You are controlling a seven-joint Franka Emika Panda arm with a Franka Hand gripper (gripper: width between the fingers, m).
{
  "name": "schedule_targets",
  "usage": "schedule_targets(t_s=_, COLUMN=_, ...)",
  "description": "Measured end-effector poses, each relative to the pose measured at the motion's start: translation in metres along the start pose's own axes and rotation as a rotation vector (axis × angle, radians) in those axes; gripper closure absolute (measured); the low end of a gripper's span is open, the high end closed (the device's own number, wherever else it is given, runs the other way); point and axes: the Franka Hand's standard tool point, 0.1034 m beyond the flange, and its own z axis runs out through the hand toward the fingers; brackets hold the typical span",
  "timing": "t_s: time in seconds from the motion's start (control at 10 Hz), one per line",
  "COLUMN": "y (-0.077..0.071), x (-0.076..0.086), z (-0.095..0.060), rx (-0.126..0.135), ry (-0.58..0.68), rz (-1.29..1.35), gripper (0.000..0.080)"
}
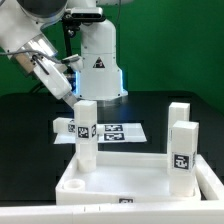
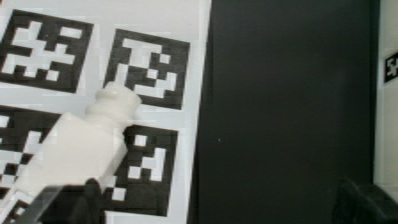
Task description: Assemble desk
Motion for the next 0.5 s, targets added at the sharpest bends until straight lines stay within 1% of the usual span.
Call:
schedule_targets(t_s=0.1, y=0.013, x=0.001, z=0.005, rx=0.000, ry=-0.035, rz=0.025, gripper=0.0150)
schedule_targets(t_s=0.2, y=0.029, x=0.007, z=0.009, rx=-0.007, ry=-0.060, rz=0.069, gripper=0.0150)
schedule_targets(t_s=0.3, y=0.043, x=0.014, z=0.012, rx=-0.020, ry=-0.061, rz=0.098, gripper=0.0150)
schedule_targets(t_s=0.5, y=0.058, x=0.012, z=0.022, rx=-0.036, ry=-0.066, rz=0.139, gripper=0.0150)
